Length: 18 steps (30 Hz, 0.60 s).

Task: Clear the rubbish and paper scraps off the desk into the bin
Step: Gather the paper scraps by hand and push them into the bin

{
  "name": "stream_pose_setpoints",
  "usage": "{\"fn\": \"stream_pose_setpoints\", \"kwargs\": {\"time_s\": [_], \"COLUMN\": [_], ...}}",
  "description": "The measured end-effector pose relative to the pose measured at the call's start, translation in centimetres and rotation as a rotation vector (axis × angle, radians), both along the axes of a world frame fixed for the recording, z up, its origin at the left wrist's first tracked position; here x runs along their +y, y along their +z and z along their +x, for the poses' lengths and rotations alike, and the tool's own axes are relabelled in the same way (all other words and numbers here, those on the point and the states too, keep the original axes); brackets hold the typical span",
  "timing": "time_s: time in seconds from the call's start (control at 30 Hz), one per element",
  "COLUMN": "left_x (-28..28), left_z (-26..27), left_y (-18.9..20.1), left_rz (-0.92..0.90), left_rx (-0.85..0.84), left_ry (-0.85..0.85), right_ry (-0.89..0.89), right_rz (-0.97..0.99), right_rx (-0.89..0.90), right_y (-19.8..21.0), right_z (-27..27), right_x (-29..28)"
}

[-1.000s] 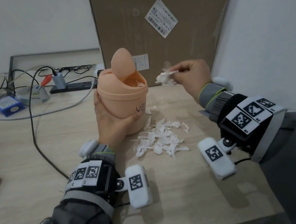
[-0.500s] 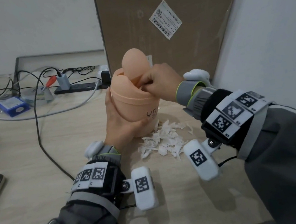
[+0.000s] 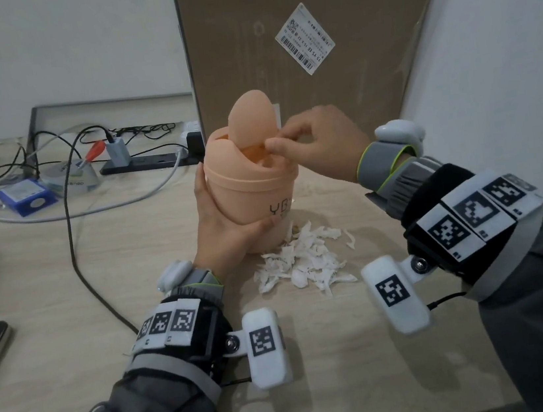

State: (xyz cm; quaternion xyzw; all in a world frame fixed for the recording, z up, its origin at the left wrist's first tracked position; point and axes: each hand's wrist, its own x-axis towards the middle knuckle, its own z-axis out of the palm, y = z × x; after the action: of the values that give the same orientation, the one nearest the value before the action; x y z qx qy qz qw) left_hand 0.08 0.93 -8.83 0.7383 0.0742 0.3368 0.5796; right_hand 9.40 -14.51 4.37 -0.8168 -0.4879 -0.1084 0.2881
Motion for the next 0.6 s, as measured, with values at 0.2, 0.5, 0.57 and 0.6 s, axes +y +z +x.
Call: {"fn": "stream_pose_setpoints", "kwargs": {"time_s": [0.2, 0.5, 0.57, 0.6], "left_x": [-0.3, 0.3, 0.8, 1.0], "left_z": [-0.2, 0.1, 0.2, 0.3], "left_y": [0.0, 0.1, -0.1, -0.2], "left_rz": [0.016, -0.028, -0.030, -0.033], "left_rx": [-0.003, -0.013, -0.019, -0.017], "left_ry": [-0.006, 0.136, 0.209, 0.256], "right_ry": [-0.040, -0.103, -0.194, -0.240], "right_rz": [-0.358, 0.477, 0.491, 0.468], "right_rx": [0.087, 0.344, 0.482, 0.547], "right_y": [-2.4, -3.3, -4.2, -4.8], "right_z": [-0.8, 0.5, 1.3, 1.8], "right_x": [1.2, -2.2, -3.1, -3.7]}}
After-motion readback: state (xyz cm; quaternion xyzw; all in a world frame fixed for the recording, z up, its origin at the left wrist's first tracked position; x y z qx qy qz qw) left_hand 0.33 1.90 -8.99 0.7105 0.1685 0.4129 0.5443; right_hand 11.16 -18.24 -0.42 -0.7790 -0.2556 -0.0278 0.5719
